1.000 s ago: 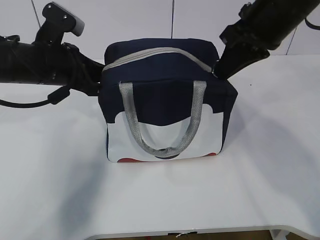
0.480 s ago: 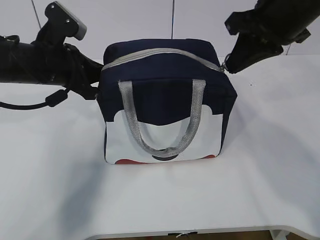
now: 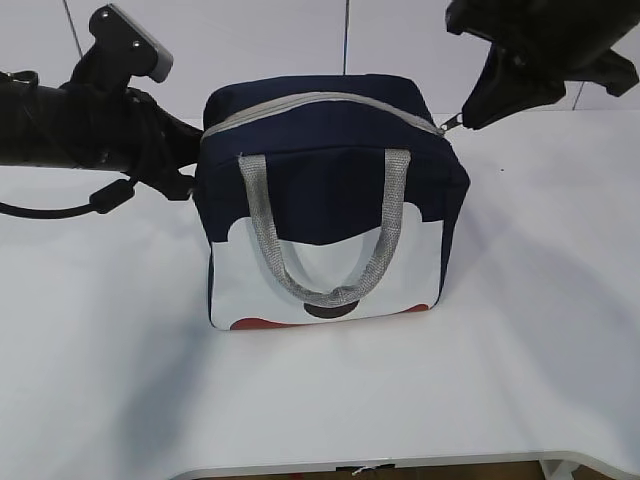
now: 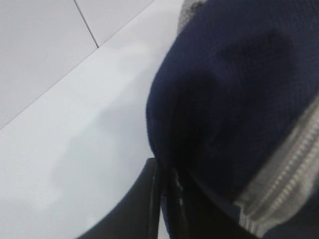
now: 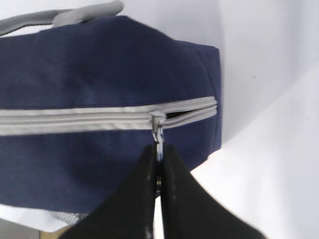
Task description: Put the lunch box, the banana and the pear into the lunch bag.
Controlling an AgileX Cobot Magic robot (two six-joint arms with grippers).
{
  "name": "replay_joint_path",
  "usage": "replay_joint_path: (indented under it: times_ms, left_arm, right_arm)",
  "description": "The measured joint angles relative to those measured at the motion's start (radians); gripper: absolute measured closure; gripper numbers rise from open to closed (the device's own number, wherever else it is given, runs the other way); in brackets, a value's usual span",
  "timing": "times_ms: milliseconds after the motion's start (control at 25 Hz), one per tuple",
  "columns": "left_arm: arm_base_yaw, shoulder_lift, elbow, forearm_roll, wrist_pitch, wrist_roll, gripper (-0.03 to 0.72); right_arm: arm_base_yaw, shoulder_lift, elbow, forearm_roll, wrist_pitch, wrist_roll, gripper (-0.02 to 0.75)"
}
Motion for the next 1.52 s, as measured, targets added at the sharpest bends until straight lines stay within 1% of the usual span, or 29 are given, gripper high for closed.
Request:
replay_joint_path:
  times_ms: [200,560,720,960,1160,1520]
  left_arm:
    - [0.0,0.0,0.0,-0.002,-0.002,-0.001,0.704]
    - [0.0,0.0,0.0,-0.002,-0.002,0.001,0.704]
    - [0.0,0.0,0.0,-0.002,-0.015,0.001,0.704]
    - [0.0,0.0,0.0,-0.004,-0.038,0.001,0.704]
    - [0.0,0.0,0.0,-0.004,-0.048,0.001,0.704]
    - [0.0,0.0,0.0,-0.006,-0.09,0.001,0.704]
  right_arm:
    - [0.0,0.0,0.0,-0.097,-0.002,0.078,0.72]
    - [0.0,0.024,-0.003,-0.165,-0.028,0.099,0.72]
    - [-0.004,0.054,-0.007,-0.172,-0.034,0.1,0.72]
    - [-0.038,0.079,-0.015,-0.152,-0.02,0.1,0.72]
    - [-0.038,0.083,-0.026,-0.155,-0.011,0.08,0.72]
    - [-0.04,0.157,-0.033,-0.155,0.001,0.024,0.72]
